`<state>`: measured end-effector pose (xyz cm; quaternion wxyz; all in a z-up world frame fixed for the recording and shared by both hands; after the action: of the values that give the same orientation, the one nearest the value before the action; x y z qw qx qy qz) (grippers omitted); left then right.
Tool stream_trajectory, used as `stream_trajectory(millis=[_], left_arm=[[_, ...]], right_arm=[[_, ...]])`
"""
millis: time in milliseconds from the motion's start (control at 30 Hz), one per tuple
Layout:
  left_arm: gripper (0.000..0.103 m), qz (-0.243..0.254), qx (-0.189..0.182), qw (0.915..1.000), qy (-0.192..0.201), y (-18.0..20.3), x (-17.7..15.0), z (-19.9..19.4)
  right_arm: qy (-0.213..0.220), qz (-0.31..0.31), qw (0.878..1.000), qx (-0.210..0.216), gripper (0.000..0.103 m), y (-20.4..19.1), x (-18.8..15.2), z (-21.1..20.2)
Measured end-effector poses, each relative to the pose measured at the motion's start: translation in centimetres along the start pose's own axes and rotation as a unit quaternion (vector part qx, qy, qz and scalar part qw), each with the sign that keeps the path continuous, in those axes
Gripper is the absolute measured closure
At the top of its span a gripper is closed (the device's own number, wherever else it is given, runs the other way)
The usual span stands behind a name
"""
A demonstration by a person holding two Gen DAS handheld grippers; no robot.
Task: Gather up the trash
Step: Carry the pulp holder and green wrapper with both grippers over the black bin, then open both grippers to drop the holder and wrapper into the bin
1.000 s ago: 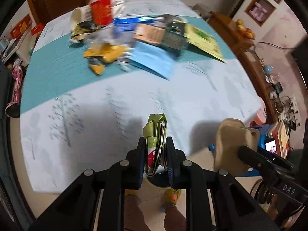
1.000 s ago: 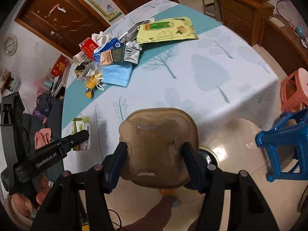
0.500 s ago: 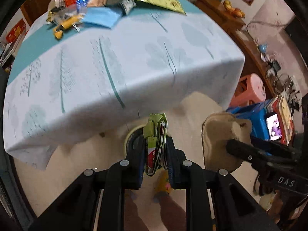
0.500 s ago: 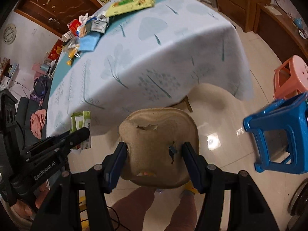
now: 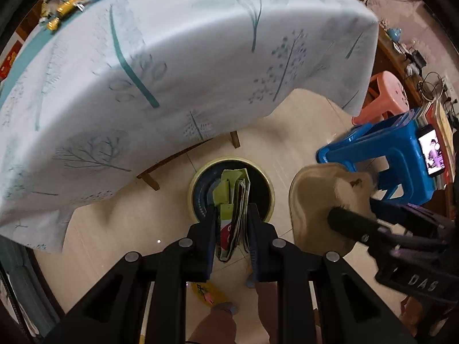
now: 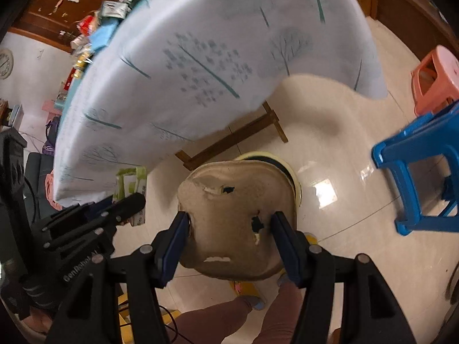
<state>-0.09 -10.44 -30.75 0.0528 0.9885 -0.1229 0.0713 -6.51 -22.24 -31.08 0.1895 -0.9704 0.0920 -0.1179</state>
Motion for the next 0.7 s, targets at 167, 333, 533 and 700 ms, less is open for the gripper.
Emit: stream_trajectory(millis=[167,333,533,700], left_arm=[[0.085,0.019,0.005,0.9998,0.002,-0.3,-0.4,4.1],[0.085,0.039,0.010,0.9992,0.003,-0.6,-0.7,9.4],[0.084,0.051,0.015,0.9985,-0.012,-1.9,-1.3,16.7],[0.082,0.060,0.013,0.9979,-0.022,-2.4,-1.8,21.5]], right_arm=[[0.004,0.015,1.000,-0.002,0.043,0.8,-1.1,4.5],[0.000,0.023,0.999,-0.021,0.043,2.4,-1.9,10.3],[-0.013,0.036,0.999,-0.025,0.043,4.3,-3.1,17.6],[-0.029,0.039,0.998,-0.028,0.042,5.4,-4.0,22.2]])
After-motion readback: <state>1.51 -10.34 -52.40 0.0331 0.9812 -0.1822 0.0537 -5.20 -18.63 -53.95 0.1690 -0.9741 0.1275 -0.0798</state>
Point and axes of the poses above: each gripper's, at about its wrist camera, not at the fingertips, and z roughly the way its jaws point, y to its right, x to its top, the point moved 7 cm from there along z, roughly the way its jaws point, and after that the axes turned 14 degrees about -z, right-handed, at the moved point
